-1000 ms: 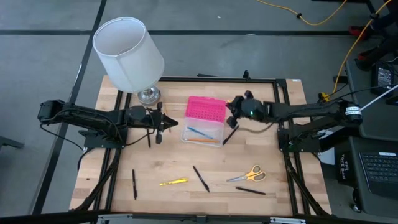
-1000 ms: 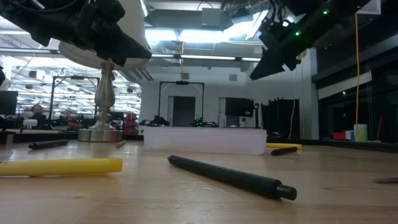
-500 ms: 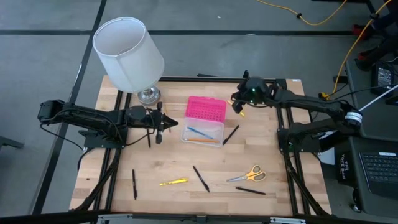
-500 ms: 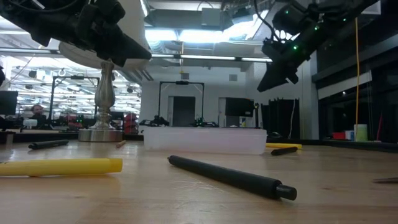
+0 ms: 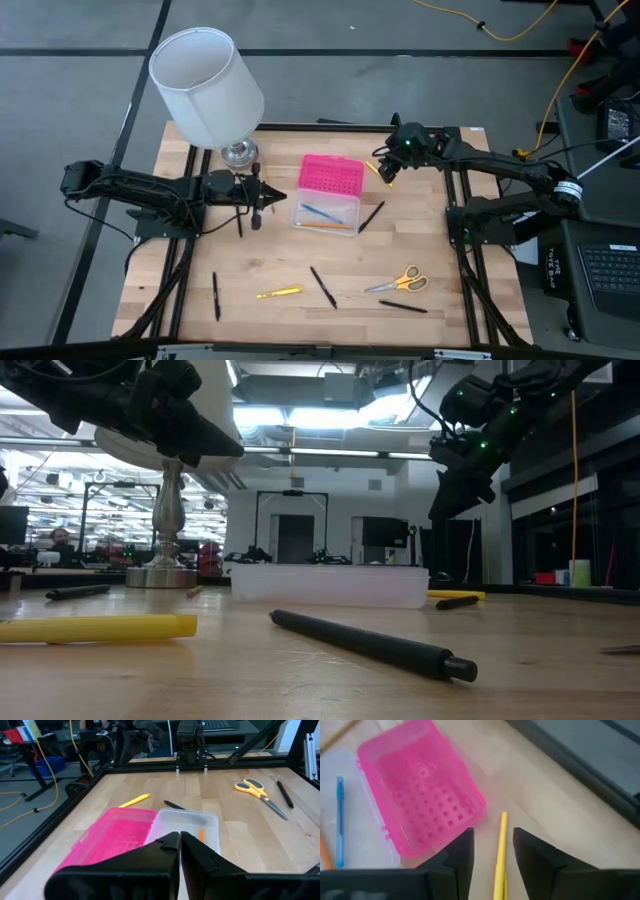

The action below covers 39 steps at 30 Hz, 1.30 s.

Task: Pick & place school supplies into a supply box
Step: Put the yellow pen into the transparent supply box

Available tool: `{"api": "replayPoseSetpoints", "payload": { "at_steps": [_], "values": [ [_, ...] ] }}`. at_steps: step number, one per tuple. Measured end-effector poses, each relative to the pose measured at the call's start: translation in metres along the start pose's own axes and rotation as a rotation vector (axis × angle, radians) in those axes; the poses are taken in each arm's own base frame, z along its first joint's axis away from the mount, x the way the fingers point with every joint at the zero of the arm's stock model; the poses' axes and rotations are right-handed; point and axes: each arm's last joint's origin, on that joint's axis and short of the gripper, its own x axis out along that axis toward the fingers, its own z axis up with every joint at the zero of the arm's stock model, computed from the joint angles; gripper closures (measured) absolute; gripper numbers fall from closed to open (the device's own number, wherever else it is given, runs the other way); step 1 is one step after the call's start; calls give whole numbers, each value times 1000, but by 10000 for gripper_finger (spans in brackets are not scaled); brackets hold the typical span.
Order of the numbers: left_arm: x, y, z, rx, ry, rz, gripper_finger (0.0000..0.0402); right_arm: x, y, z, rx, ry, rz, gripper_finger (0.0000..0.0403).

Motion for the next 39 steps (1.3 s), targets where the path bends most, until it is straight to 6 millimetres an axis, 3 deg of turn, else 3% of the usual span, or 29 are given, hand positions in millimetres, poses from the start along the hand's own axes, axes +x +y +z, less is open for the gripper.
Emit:
{"api": "replayPoseSetpoints", "payload": {
  "at_steps": [3, 7, 13, 24, 39],
  "values": [
    [0, 0, 0, 0, 0, 0, 394, -1, 0, 0, -2, 48, -8, 259],
    [0, 0, 0, -15, 0, 0, 394, 0, 3, 17, -9, 145, -23, 259],
    [0, 0, 0, -24, -2, 2, 394, 27, 5, 29, -99, 271, -48, 259],
    [0, 0, 1, -10, -7, 2, 394, 77, 2, 12, -173, 428, -51, 259],
    [0, 0, 1, -9, -7, 2, 398, 106, -1, 3, -161, 472, -56, 260]
  ]
}}
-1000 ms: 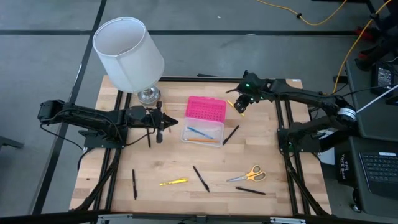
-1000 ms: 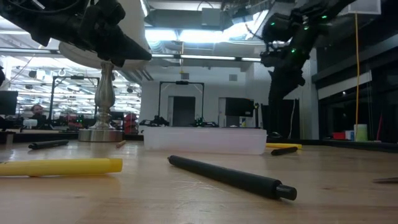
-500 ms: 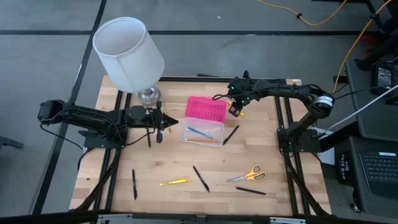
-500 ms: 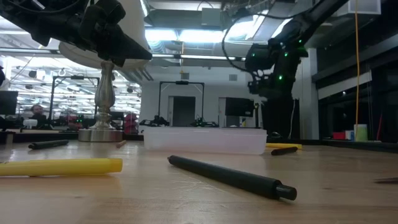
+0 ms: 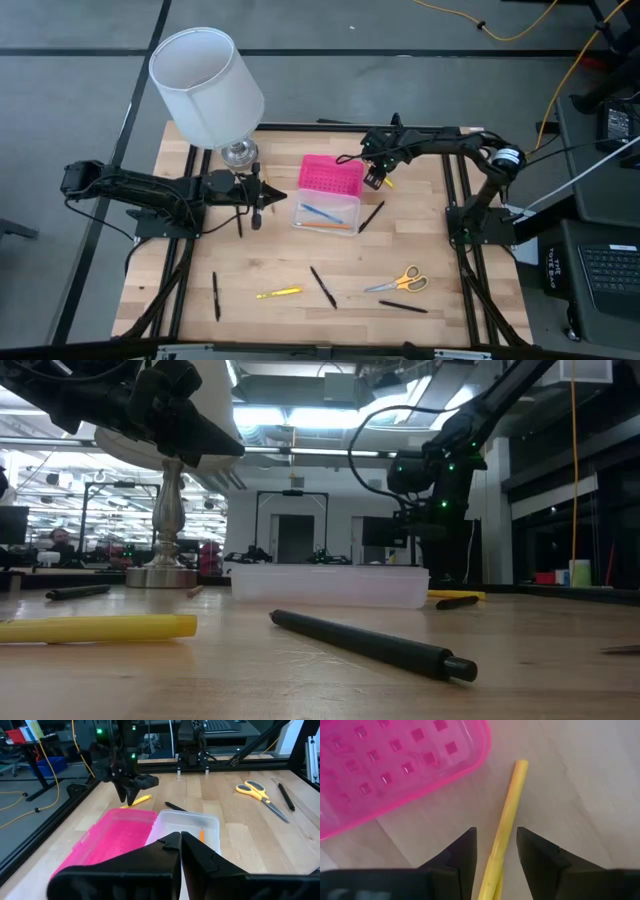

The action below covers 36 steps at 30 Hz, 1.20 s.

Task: Pick & place school supplies into a supply box
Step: Put the yellow pen into the transparent supply box

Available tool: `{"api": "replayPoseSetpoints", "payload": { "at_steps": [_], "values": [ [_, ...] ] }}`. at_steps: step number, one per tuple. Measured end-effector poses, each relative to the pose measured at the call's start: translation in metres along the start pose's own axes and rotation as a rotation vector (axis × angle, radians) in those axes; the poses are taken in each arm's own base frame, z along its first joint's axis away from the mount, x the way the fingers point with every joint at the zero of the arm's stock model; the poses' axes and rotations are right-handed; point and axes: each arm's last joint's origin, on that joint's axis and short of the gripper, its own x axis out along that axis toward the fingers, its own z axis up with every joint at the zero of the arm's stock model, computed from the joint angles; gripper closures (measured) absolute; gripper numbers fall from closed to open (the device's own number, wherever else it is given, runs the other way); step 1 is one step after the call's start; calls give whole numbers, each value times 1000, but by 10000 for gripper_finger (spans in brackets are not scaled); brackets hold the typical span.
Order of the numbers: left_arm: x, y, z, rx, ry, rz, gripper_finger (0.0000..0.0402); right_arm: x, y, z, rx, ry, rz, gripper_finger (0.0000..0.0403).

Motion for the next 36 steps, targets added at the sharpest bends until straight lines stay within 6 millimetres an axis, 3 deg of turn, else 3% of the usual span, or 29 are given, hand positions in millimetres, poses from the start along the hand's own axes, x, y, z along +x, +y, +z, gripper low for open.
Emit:
{"api": "replayPoseSetpoints", "payload": {
  "at_steps": [11, 21, 36],
  "values": [
    [0, 0, 0, 0, 0, 0, 398, 16, -5, -1, 17, 45, -2, 277],
    [0, 0, -1, 0, 7, -2, 399, 19, -11, -1, 35, 55, 10, 280],
    [0, 0, -1, 1, 8, -1, 399, 20, -11, -2, 92, 58, 3, 368]
  ]
}}
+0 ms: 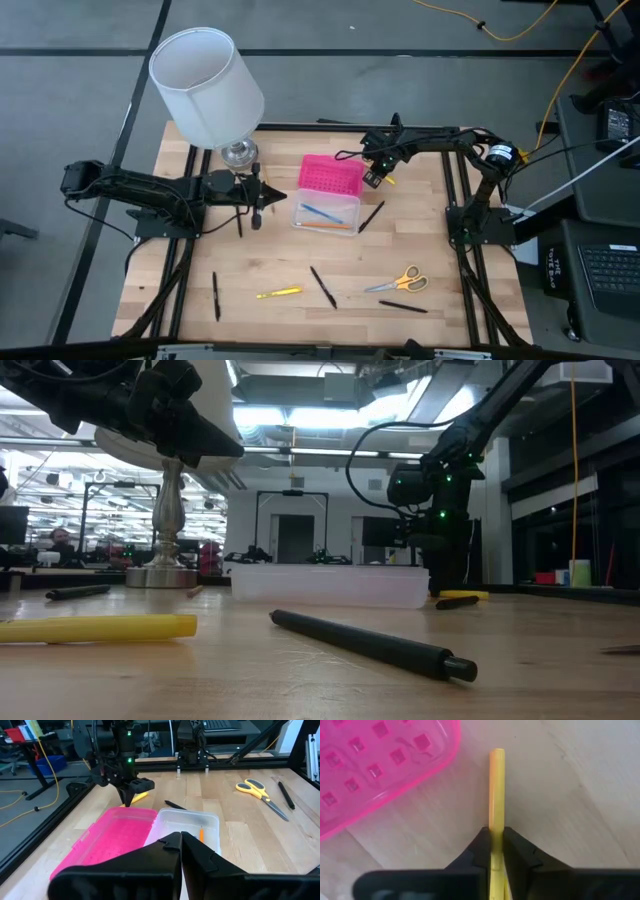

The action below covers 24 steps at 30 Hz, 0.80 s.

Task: Pick & place school supplies into a supply box
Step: Put the yellow pen into the transparent supply box

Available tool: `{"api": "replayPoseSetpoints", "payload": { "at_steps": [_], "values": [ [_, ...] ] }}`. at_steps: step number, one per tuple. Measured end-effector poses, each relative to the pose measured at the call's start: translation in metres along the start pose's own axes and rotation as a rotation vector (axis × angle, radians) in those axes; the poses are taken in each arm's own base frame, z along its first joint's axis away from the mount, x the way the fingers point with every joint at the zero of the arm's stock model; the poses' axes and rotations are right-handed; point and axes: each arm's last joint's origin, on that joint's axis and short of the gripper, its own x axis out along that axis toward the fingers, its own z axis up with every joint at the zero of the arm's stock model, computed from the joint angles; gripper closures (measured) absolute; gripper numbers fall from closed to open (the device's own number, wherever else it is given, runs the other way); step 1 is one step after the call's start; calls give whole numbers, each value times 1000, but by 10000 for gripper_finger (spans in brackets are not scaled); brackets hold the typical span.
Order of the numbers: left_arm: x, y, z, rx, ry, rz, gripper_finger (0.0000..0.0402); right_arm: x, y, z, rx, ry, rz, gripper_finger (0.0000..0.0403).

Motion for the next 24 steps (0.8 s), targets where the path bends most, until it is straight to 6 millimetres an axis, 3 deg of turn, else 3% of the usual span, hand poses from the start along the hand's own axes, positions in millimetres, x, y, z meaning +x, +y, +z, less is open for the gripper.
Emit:
{"api": "replayPoseSetpoints", "payload": {
  "at_steps": [7, 15, 24],
  "values": [
    [0, 0, 0, 0, 0, 0, 397, 0, 0, -1, 49, 11, -1, 354],
    [0, 0, 0, 0, 0, 0, 399, -5, -1, -4, 69, 24, -1, 368],
    [0, 0, 0, 0, 0, 0, 398, -49, -3, -14, 86, -27, -12, 365]
  ]
}}
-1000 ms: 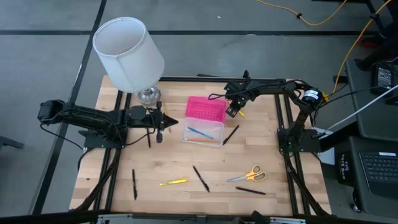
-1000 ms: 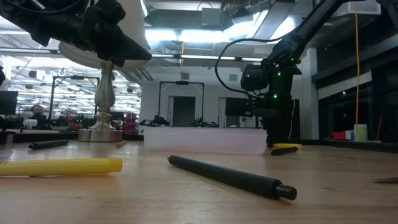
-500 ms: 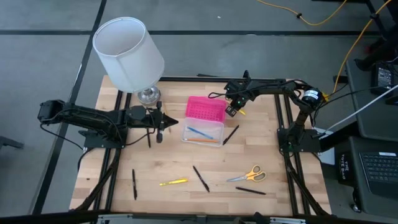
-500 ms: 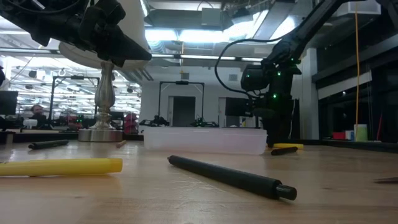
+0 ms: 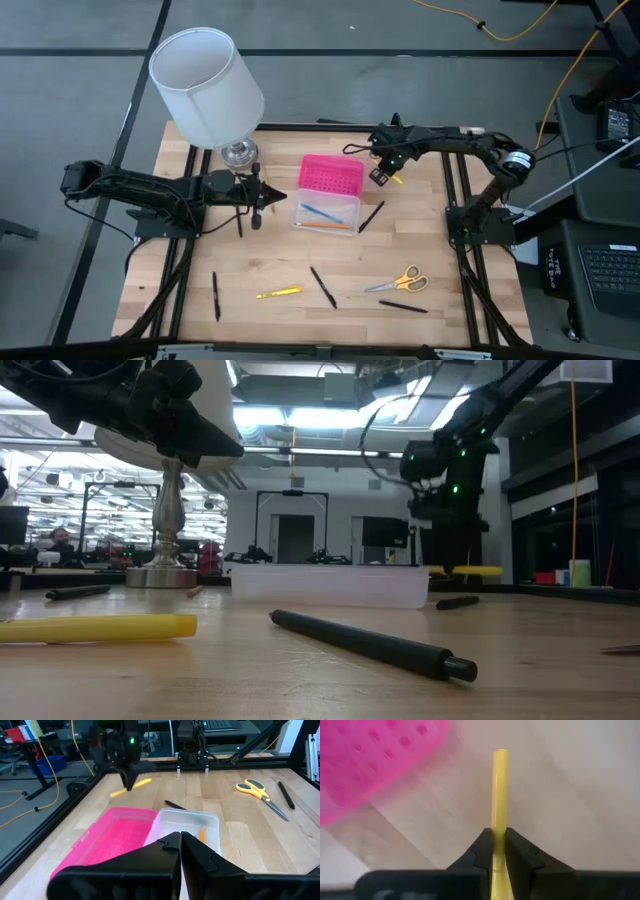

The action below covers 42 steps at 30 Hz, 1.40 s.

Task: Pick & place school supplies into a supply box
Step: Put the yellow pen into the transparent supply box

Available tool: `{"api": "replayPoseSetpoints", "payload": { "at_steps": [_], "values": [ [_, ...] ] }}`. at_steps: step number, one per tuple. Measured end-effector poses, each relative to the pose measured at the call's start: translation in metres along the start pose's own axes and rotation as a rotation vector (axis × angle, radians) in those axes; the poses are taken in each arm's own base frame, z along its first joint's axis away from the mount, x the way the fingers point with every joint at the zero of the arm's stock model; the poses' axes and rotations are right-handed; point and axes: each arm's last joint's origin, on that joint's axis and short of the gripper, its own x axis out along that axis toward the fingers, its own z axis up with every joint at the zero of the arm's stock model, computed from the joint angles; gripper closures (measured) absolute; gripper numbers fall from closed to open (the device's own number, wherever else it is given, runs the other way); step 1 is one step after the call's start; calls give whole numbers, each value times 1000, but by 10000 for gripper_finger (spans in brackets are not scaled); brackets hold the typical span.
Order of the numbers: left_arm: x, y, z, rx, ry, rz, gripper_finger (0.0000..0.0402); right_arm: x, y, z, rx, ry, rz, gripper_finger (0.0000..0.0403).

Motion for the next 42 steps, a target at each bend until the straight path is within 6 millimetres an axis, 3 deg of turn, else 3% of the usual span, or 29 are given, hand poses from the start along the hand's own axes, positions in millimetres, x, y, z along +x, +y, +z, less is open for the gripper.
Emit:
{"api": "replayPoseSetpoints", "payload": {
  "at_steps": [9, 14, 18, 20, 28, 33, 42],
  "values": [
    [0, 0, 0, -7, 1, 15, 398, -69, -1, -8, 15, -271, 44, 363],
    [0, 0, 0, -15, 1, 19, 399, -106, 10, -16, -32, -458, 105, 366],
    [0, 1, 0, -16, 1, 19, 398, -125, 25, -21, -98, -574, 155, 362],
    [0, 1, 0, -17, 1, 19, 396, -125, 34, -24, -139, -635, 190, 362],
    [0, 1, 0, -18, 1, 19, 397, -95, 63, -53, -237, -853, 440, 363],
    [0, 1, 0, -18, 1, 19, 396, -78, 79, -72, -328, -903, 519, 365],
    [0, 0, 0, -18, 1, 19, 399, -77, 93, -82, -380, -955, 568, 365]
  ]
}}
